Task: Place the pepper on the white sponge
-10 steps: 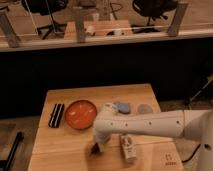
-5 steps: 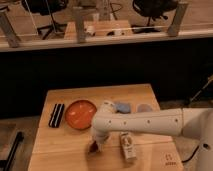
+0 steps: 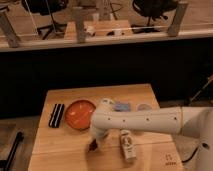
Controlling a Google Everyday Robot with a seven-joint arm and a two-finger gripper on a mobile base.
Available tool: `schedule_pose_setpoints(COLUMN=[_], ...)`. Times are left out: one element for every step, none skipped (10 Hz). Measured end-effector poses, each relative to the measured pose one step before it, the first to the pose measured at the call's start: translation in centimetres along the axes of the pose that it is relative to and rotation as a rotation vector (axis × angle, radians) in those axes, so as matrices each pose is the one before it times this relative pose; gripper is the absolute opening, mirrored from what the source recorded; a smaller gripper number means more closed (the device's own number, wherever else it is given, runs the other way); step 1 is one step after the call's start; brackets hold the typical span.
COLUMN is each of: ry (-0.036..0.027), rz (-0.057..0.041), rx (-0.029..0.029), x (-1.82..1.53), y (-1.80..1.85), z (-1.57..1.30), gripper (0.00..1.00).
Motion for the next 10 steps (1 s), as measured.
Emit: schedule_pose_setpoints(ry=[-0.00061,-0.00246,-0.00160,0.00062,0.00084,-0.00071,-0.00038,-0.00077,-0.00032,-0.00031], rz=[-0.00188,-0.00313,-0.00273,-0.00303,-0.00504,-0.00144,-0.00096,-0.00127,-0.00240,-0.00177], rx=[0.00024,0.00253,0.00335,0.00399,0.00510,0.00219,0.00145,0.00215,0.00006,0.00169], x=[-0.062,-0.034,0.223,0.137,0.113,0.072,0.291,0.261,0.199,0.117], y=[-0.205,-0.348,-0.329,-0.179,-0.273,-0.160,-0.332,-0.376,-0.321,-0.164], z=[-0.047,-0.130,-0.057,0.035,0.058,0.007,0.019,-0.038,-0.031,-0.081], gripper=[0.03,0.03,0.03,0.03,0.03,0.03,0.03,0.03,0.03,0.04])
